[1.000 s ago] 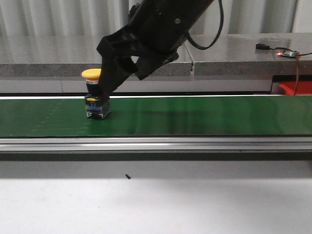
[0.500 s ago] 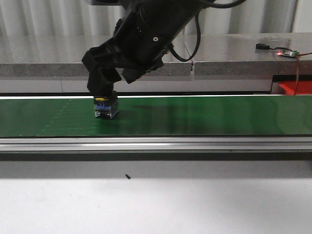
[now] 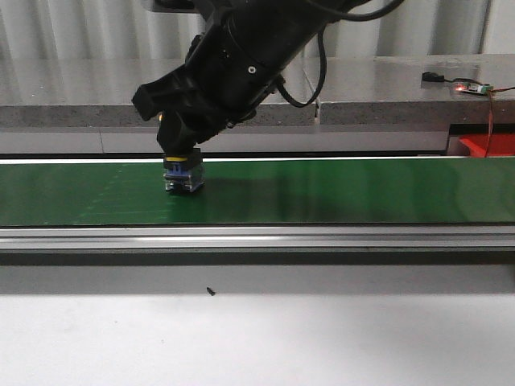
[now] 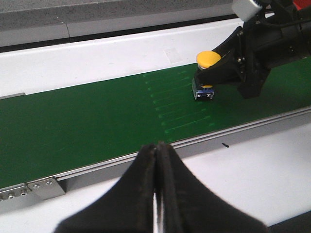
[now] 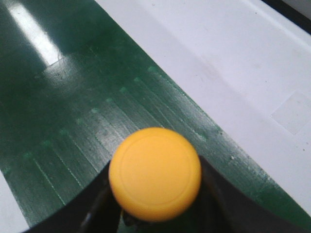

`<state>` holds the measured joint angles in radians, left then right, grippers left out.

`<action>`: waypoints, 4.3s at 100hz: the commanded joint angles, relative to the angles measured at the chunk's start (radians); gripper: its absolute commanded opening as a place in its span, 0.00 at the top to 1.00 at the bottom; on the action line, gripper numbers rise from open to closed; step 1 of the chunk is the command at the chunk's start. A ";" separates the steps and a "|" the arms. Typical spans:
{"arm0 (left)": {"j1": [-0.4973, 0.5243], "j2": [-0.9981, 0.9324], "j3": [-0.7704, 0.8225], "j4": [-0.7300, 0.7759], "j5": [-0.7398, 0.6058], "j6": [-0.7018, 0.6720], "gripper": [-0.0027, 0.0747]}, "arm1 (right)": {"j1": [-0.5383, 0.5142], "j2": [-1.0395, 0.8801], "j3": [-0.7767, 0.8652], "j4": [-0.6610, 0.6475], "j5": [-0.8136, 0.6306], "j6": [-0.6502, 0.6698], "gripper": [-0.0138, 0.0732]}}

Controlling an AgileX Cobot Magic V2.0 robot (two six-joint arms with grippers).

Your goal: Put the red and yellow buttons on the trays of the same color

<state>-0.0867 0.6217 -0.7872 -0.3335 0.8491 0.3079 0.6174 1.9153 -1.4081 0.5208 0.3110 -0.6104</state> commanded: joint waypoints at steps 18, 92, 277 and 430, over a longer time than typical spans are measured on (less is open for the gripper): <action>-0.007 0.002 -0.024 -0.027 -0.057 -0.002 0.99 | -0.021 -0.193 0.055 0.019 -0.064 -0.010 0.65; -0.007 0.002 -0.024 -0.027 -0.057 -0.002 0.99 | -0.624 -0.697 0.482 0.006 -0.032 -0.010 0.65; -0.007 0.002 -0.024 -0.027 -0.057 -0.002 0.99 | -1.120 -0.498 0.833 0.086 -0.225 0.214 0.13; -0.007 0.002 -0.024 -0.027 -0.057 -0.002 0.99 | -0.734 -1.097 0.830 -0.009 -0.085 0.197 0.92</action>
<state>-0.0867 0.6217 -0.7872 -0.3335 0.8491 0.3079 -0.1193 0.8459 -0.5504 0.5139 0.2654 -0.4036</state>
